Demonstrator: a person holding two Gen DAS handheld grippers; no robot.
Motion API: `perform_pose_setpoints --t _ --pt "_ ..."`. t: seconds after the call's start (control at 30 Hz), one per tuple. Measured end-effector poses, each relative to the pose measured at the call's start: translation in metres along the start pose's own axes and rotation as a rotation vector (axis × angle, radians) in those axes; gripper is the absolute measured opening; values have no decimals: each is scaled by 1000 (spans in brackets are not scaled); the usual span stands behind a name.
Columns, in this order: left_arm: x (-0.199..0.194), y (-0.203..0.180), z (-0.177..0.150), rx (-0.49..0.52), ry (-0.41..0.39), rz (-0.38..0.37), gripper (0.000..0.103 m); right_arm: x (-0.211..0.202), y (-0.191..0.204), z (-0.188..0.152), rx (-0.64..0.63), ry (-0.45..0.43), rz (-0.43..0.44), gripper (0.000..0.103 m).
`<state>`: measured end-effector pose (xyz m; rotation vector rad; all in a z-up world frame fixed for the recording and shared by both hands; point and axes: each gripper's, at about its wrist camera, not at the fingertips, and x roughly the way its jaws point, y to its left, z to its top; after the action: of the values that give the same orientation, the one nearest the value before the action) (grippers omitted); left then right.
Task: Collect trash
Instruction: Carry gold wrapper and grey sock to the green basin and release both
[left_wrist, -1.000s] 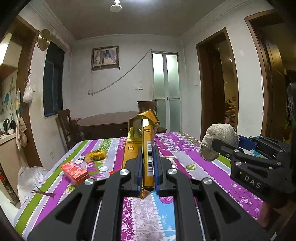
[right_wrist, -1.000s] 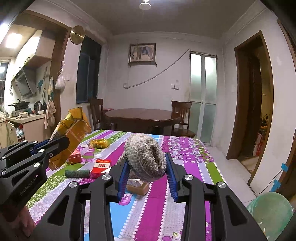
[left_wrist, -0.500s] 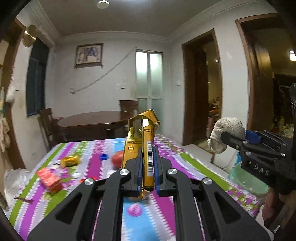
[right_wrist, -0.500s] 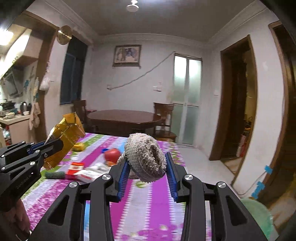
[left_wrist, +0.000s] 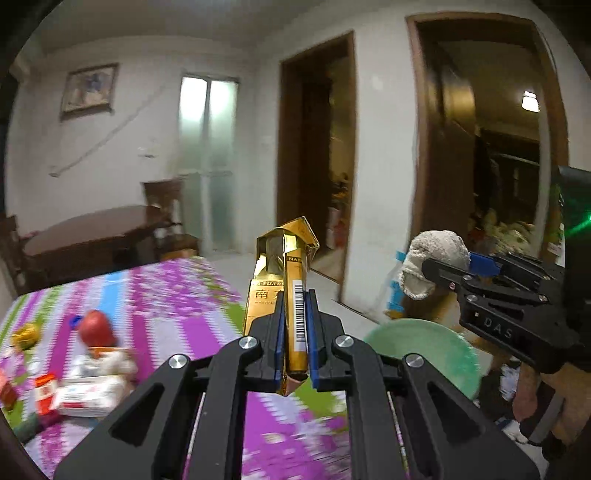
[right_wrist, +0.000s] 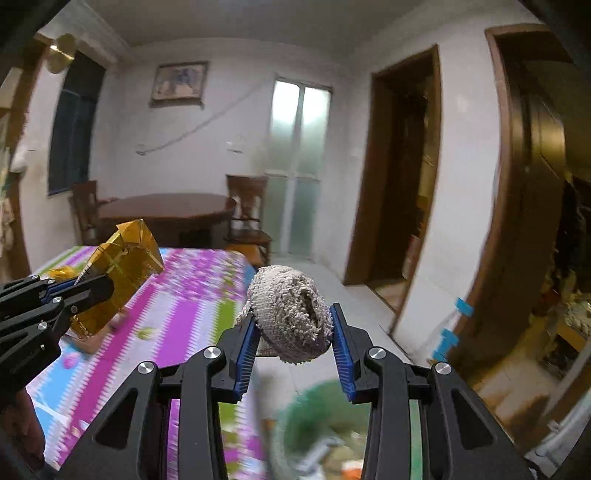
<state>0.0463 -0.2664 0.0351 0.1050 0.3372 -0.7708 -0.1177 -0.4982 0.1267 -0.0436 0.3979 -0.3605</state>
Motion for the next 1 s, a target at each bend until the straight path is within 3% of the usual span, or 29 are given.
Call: perform_pose_setpoints --t 0.23,0.47,0.67,1.0 --pt "70 -56 0 11 146 -151 9 39 -96 -23 42 179 -51 39" --pt "130 -91 -21 -4 314 -244 9 88 -153 -67 95 368 -29 39" --pt "167 -102 -52 1 446 -264 9 120 -148 -109 122 455 -3 39" --pt "175 -94 -64 -5 478 -237 9 130 -109 -125 134 478 13 40"
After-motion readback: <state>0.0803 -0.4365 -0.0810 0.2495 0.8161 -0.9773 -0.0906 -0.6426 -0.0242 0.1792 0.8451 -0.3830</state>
